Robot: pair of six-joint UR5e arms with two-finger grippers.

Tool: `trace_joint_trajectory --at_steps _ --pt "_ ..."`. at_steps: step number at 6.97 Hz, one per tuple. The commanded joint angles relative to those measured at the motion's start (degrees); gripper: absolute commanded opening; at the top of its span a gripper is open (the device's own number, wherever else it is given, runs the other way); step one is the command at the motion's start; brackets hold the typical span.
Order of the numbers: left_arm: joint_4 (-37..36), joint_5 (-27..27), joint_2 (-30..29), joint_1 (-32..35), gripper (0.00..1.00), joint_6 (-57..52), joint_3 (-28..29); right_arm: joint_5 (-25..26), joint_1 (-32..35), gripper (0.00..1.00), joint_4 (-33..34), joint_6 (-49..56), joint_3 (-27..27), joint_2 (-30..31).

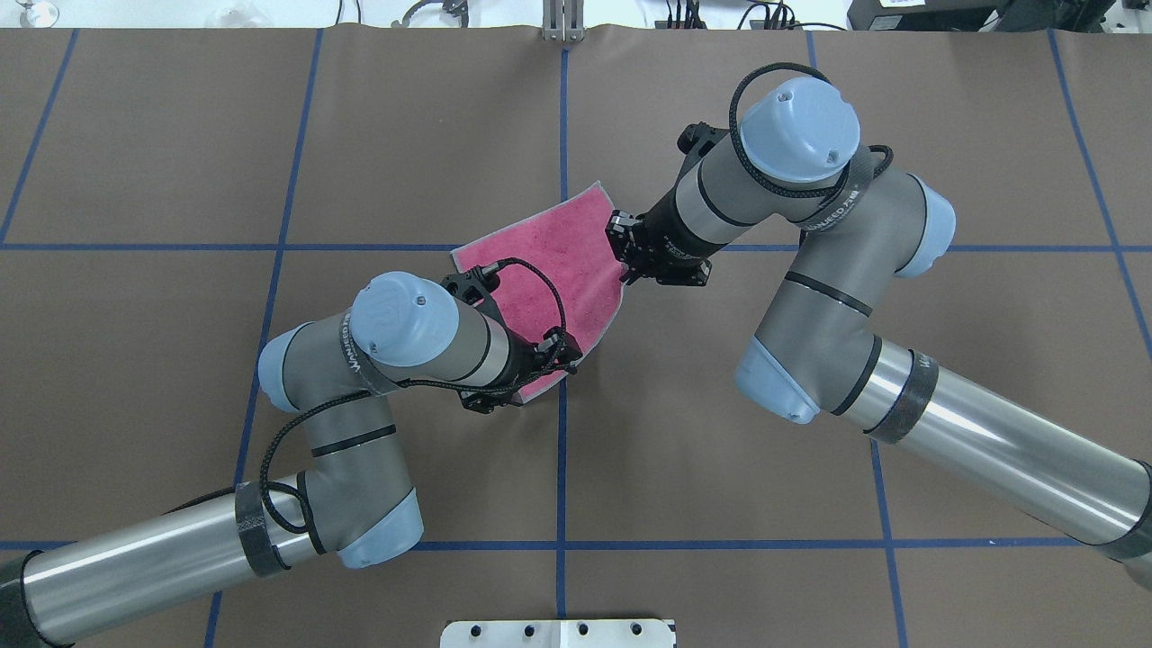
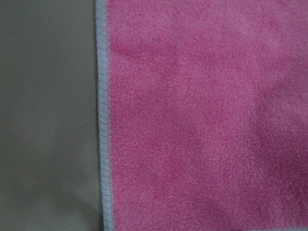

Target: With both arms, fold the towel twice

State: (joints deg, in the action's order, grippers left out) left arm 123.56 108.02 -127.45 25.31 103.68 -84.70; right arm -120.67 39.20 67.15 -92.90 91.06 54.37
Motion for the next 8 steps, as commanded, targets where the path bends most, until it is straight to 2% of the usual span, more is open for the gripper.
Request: trace_joint_trajectory --at_steps 1,3,4,5,7,8 --pt "0.0 -0.1 0.0 0.0 0.87 -0.2 0.4 0.0 0.0 0.0 0.0 0.0 0.0 0.1" --pt "0.1 -0.1 0.0 0.0 0.87 -0.2 0.8 0.0 0.1 0.0 0.0 0.1 0.0 0.1" --pt "0.1 0.0 -0.1 0.0 0.79 0.0 0.8 0.0 0.1 0.0 0.0 0.1 0.0 0.1" --pt "0.0 -0.1 -0.1 0.0 0.61 0.3 0.8 -0.1 0.1 0.0 0.0 0.1 0.0 0.1" --pt "-0.5 0.0 -0.5 -0.1 0.18 0.5 0.8 0.0 0.1 0.0 0.0 0.1 0.0 0.1" --pt "-0.5 -0.1 -0.4 -0.1 0.0 0.5 0.8 0.0 0.1 0.0 0.0 0.1 0.0 0.1"
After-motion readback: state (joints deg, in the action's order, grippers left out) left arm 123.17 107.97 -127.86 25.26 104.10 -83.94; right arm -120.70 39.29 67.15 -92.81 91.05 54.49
